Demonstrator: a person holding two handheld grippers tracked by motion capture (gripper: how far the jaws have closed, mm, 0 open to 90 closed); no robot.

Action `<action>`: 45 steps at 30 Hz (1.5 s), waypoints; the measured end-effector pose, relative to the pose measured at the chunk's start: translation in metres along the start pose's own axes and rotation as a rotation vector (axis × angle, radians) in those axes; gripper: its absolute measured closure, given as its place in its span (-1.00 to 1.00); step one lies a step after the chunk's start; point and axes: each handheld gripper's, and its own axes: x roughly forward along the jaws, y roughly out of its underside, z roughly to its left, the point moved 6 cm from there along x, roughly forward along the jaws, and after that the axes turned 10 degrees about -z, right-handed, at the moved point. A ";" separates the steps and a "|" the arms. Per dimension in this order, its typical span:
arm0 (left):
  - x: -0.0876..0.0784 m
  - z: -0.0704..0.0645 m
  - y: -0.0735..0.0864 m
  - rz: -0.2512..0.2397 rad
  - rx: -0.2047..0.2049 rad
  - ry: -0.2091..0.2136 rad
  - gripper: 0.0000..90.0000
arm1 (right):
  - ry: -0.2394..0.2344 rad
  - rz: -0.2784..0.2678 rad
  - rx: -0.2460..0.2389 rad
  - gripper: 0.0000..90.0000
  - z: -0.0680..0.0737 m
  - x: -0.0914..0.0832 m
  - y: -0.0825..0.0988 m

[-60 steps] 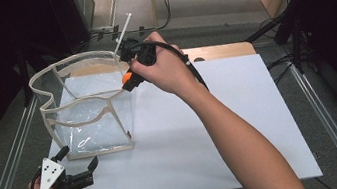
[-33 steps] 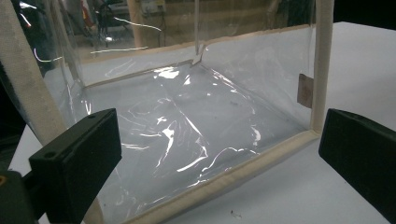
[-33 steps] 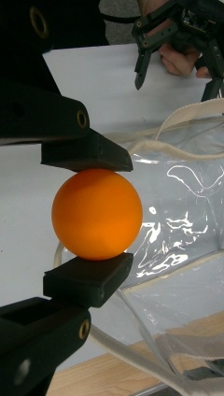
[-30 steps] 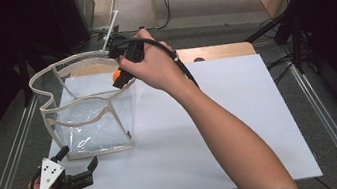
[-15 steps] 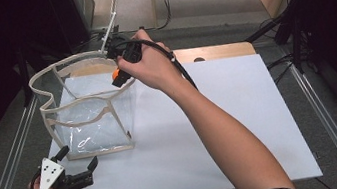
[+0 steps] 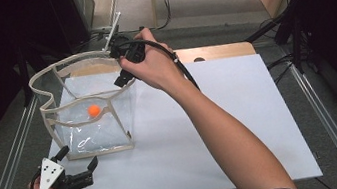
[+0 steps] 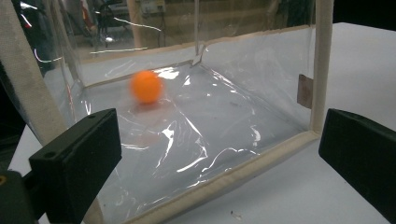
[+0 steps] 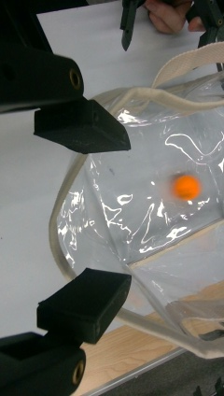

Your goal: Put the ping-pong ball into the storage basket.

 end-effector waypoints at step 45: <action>0.000 -0.001 0.000 0.002 0.002 -0.004 -1.00 | 0.021 -0.034 0.034 -1.00 0.006 -0.012 0.066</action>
